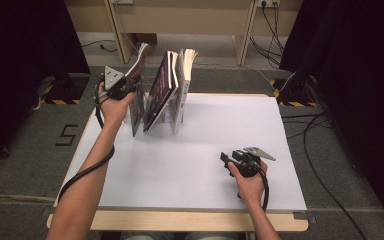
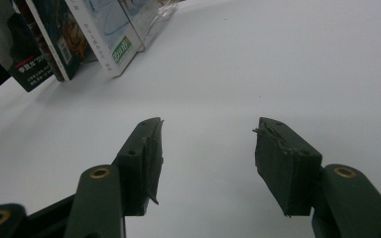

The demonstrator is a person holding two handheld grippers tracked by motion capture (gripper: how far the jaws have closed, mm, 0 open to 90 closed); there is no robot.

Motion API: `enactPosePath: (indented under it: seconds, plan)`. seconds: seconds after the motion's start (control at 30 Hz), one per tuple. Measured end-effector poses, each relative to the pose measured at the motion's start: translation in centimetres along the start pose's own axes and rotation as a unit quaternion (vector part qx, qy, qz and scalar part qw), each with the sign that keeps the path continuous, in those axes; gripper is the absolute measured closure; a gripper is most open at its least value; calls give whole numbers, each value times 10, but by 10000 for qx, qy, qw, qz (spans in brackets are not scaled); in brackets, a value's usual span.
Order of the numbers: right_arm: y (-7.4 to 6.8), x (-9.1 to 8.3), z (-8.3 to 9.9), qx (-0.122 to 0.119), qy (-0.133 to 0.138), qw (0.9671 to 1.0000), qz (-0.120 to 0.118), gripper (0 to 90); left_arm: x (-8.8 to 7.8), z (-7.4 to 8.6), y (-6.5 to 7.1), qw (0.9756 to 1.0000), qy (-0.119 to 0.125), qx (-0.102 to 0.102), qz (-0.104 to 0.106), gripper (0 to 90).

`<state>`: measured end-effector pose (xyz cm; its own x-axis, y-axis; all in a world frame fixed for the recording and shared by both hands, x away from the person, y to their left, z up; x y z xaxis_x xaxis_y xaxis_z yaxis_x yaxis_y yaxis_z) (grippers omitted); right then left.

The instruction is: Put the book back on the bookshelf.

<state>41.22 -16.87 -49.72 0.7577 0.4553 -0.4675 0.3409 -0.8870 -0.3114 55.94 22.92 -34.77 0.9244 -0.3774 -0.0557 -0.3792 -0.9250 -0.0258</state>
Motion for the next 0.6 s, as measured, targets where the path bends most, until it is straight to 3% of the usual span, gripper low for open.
enactPosePath:
  seconds: [0.23, 0.6]
  plan:
    - [0, 0, 0, -4, -7, 10000, -1, 444, 5, 2, 8, 9997, -42, 163, 148, 795]
    - [0, 0, 0, -1, -2, 10000, -4, 444, 6, 5, 9, 9998, -121, -60, 127, 752]
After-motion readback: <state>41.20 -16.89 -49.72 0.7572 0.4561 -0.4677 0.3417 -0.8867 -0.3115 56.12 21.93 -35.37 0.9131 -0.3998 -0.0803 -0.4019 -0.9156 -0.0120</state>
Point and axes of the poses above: each handheld gripper's, and its own axes: x roughly forward along the jaws, z roughly out of its underside, y roughly to its right, the point moved 2 cm from there along x, roughly forward along the jaws, and after that the axes turned 2 degrees about -x, right-handed, at the moved point
